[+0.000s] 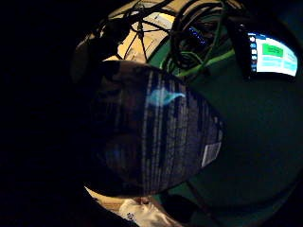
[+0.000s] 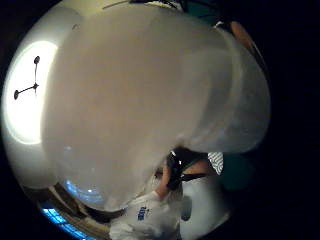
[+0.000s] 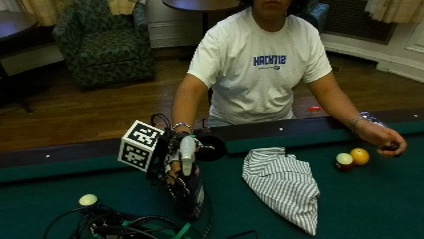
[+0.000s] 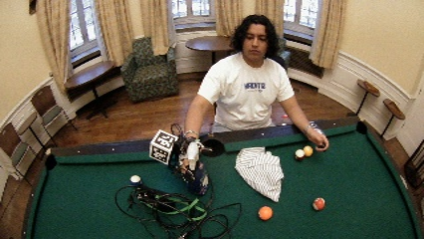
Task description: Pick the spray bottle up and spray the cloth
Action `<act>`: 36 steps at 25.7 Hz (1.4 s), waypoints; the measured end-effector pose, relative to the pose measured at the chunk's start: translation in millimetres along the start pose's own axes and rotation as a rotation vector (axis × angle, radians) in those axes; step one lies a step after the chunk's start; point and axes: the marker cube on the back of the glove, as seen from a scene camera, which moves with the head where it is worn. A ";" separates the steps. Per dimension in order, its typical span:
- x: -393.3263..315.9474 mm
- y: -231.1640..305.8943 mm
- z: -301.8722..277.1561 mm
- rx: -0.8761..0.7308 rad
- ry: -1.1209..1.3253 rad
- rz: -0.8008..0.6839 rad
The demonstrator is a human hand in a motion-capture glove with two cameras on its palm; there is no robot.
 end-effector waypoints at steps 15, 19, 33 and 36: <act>4.0 -28.5 -5.6 0.160 -0.006 -0.013; 3.5 -36.9 -1.2 0.164 -0.012 -0.028; -12.9 -53.9 7.4 0.097 -0.077 -0.055; -18.5 -50.3 8.7 0.087 -0.052 -0.092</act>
